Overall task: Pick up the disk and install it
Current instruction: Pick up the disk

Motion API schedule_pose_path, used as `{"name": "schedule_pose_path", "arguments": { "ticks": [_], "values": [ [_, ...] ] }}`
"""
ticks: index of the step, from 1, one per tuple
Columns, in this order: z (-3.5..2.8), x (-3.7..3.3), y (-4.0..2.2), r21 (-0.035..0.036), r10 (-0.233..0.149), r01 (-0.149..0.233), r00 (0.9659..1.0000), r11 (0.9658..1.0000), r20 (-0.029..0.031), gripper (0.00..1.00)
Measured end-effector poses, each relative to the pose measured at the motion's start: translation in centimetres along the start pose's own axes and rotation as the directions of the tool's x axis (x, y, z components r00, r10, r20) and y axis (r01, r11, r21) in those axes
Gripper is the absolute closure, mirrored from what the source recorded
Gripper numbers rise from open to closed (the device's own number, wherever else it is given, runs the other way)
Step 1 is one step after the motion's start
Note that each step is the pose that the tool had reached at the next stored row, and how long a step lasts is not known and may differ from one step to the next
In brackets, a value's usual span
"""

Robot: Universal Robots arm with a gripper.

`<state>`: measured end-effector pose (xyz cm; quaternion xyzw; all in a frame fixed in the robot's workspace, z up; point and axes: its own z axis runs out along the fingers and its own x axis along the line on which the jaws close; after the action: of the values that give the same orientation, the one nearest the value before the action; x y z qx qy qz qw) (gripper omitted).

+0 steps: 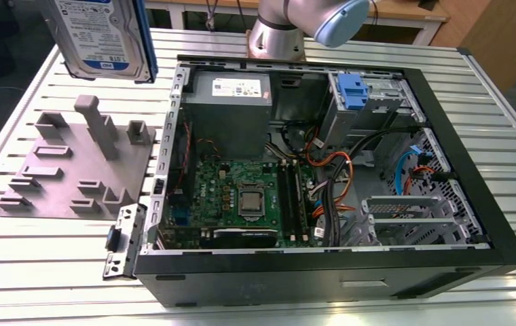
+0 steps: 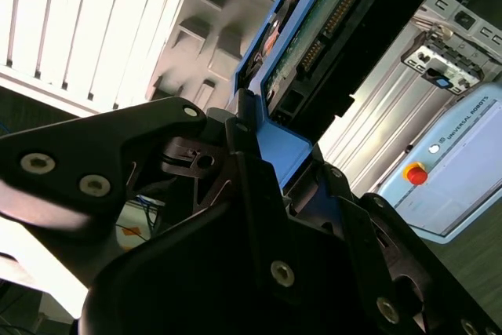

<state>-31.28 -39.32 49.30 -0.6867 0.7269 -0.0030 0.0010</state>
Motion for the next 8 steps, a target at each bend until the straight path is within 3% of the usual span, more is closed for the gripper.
{"name": "schedule_pose_path", "arguments": {
  "ticks": [8],
  "values": [
    [0.01, 0.4, -0.12, 0.0001, 0.001, -0.001, 1.0, 1.0, 0.0, 0.64]
  ]
}}
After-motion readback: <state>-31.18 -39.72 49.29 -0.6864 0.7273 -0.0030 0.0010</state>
